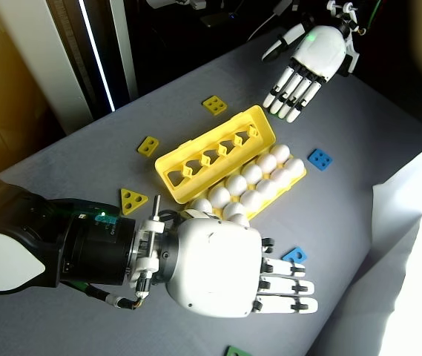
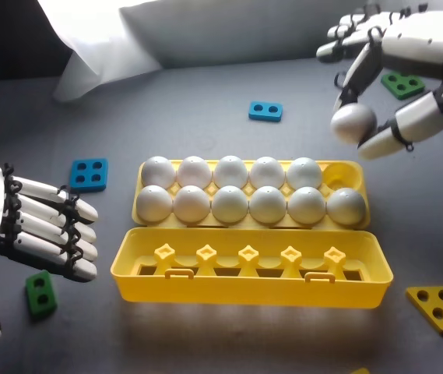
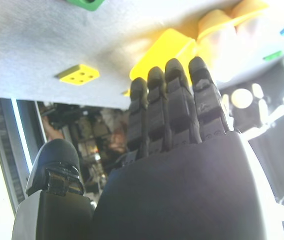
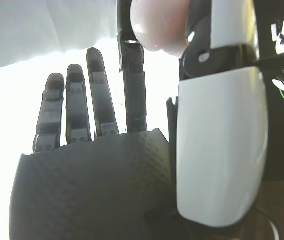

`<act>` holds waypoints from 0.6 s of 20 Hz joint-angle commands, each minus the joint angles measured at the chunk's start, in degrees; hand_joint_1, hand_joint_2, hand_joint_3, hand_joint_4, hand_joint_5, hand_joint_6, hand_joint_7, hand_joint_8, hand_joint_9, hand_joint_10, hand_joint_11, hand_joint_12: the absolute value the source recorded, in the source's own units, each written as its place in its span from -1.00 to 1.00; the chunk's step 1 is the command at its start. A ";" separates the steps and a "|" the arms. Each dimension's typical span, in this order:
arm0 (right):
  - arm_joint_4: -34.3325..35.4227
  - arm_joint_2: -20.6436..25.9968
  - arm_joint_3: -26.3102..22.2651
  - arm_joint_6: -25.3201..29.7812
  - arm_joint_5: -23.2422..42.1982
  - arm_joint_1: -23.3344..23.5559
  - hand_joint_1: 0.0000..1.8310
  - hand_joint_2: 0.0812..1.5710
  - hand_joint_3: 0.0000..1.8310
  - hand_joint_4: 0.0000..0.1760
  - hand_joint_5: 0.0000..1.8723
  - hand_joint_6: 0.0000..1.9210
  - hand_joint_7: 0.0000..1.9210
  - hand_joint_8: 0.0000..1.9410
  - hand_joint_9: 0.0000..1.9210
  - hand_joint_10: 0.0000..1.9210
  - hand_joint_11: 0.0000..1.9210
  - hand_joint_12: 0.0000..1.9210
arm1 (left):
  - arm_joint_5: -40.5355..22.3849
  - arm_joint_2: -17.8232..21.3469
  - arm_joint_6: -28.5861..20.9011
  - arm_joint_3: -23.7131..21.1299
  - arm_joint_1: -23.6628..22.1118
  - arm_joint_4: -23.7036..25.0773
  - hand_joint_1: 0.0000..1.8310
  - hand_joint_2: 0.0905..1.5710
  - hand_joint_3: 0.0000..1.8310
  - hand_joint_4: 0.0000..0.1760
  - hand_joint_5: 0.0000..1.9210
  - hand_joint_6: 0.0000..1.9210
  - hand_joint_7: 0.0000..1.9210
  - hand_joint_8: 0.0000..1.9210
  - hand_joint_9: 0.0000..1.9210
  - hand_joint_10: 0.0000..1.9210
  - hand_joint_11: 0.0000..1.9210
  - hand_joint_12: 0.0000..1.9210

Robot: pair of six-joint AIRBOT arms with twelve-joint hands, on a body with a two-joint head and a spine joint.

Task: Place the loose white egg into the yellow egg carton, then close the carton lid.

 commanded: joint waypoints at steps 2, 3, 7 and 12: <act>3.11 0.81 -0.44 0.45 4.94 -1.08 0.21 0.24 -1.00 0.50 0.32 -0.43 -0.65 -0.99 -0.87 -0.99 -1.00 -1.00 | -3.09 0.94 -0.15 0.24 -0.17 -3.75 -1.00 0.54 -1.00 -1.00 -0.73 -1.00 -0.73 -0.99 -0.77 -0.99 -0.99 -0.84; 3.30 0.77 -0.66 0.45 4.93 -1.59 0.21 0.24 -1.00 0.55 0.32 -0.43 -0.64 -0.99 -0.87 -0.99 -1.00 -1.00 | -3.09 0.93 -0.15 0.24 -0.19 -3.75 -1.00 0.55 -1.00 -1.00 -0.70 -1.00 -0.69 -1.00 -0.73 -1.00 -0.97 -0.80; 3.64 0.29 -0.97 0.34 4.93 -3.17 0.20 0.25 -1.00 0.44 0.29 -0.38 -0.69 -1.00 -0.93 -1.00 -1.00 -1.00 | -3.09 0.89 -0.16 0.25 -0.22 -3.73 -1.00 0.55 -1.00 -1.00 -0.73 -0.99 -0.74 -0.99 -0.78 -0.99 -0.95 -0.87; 3.64 -0.57 -0.96 0.09 4.95 -3.50 0.19 0.26 -1.00 0.84 0.28 -0.37 -0.68 -1.00 -0.90 -1.00 -1.00 -1.00 | -3.09 0.85 -0.30 0.24 -0.32 -3.67 -1.00 0.54 -1.00 -1.00 -0.72 -1.00 -0.73 -1.00 -0.77 -1.00 -0.96 -0.84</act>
